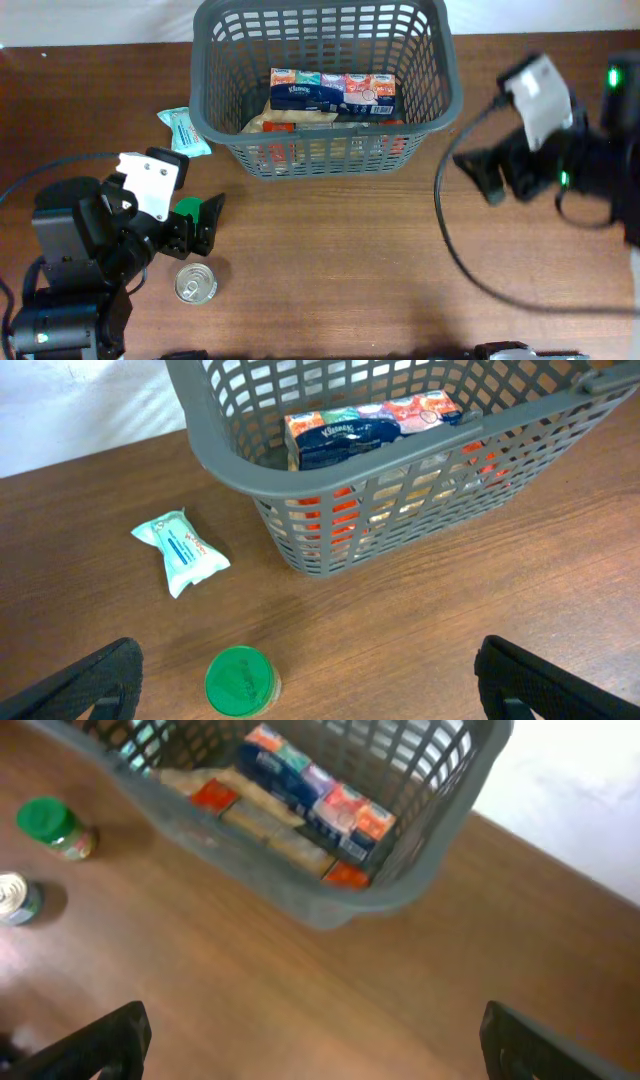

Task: Pack container
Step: 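Withdraw the right gripper to the right edge, then reach the left gripper to the mint-green toilet tissue pack and grasp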

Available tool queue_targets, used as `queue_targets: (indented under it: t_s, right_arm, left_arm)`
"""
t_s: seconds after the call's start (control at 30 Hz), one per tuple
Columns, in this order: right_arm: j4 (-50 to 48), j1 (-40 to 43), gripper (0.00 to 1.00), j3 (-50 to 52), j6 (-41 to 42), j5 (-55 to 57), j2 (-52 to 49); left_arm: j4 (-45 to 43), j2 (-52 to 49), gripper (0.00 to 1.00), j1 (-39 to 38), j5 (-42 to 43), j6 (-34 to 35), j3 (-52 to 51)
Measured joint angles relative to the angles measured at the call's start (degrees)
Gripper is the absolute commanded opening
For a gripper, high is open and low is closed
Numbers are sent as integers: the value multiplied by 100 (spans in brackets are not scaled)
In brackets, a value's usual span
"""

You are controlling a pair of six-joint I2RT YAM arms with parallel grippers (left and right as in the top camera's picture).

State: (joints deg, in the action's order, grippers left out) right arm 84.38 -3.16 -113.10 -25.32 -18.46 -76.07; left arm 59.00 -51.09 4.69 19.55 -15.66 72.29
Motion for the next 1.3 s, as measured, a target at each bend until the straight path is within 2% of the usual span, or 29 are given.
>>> queue_targets:
  t_s: [0.27,0.43,0.83,1.03,1.13,1.3]
  right_arm:
    - [-20,17,99,2634,258,-162,1980]
    - [2,17,99,3477,450,-160,2636]
    - [-4,17,99,3571,632,-160,2903]
    - [-4,17,99,3571,651,-160,2903]
    - [-4,17,99,3571,671,-160,2903]
    - [-4,20,99,3571,675,-160,2903]
  left_arm:
    - [-4,-2,99,0,0,0,0]
    - [-9,0,99,0,0,0,0]
    - [-4,0,99,0,0,2,0]
    - [160,0,99,74,-481,0,2]
    - [160,-15,99,400,-769,-2,33]
    - [-223,-365,99,1550,-831,-87,157]
